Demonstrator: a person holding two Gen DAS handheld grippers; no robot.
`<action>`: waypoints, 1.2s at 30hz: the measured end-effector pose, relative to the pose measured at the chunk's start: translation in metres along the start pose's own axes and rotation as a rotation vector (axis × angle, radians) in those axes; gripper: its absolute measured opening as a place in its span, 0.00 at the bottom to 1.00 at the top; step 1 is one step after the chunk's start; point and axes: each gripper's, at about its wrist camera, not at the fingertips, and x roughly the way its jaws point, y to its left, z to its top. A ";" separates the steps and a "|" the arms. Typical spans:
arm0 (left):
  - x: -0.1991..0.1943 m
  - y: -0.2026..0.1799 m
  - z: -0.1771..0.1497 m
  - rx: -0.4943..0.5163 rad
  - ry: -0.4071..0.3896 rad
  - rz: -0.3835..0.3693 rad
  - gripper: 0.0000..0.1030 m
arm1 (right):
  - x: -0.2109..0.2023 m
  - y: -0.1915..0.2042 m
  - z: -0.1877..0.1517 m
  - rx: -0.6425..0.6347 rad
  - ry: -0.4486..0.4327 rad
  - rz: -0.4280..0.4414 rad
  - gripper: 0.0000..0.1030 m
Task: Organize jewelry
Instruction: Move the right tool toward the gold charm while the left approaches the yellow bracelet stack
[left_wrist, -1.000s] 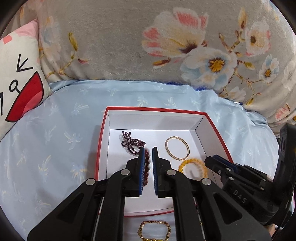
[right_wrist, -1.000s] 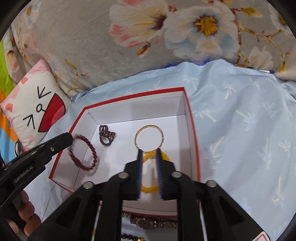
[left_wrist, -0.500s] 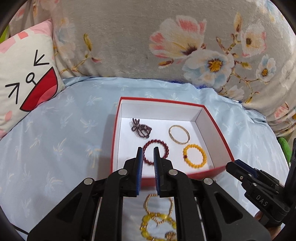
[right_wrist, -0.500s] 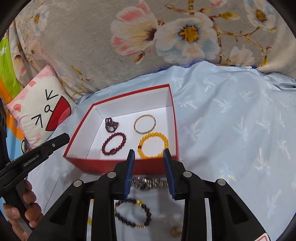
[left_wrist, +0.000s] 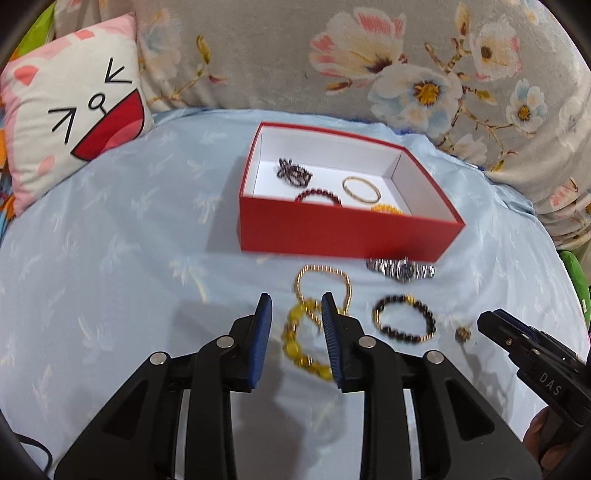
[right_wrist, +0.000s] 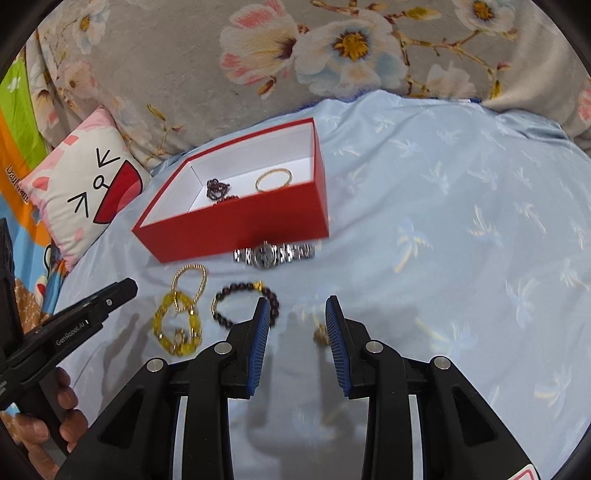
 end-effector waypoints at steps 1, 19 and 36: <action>0.000 0.000 -0.005 -0.004 0.007 0.001 0.28 | -0.001 -0.002 -0.004 0.005 0.004 -0.002 0.30; 0.000 -0.012 -0.046 0.002 0.040 0.004 0.33 | 0.009 -0.017 -0.022 0.019 0.050 -0.020 0.30; 0.004 -0.030 -0.040 0.062 0.023 -0.028 0.36 | 0.034 -0.005 -0.011 -0.045 0.054 -0.080 0.17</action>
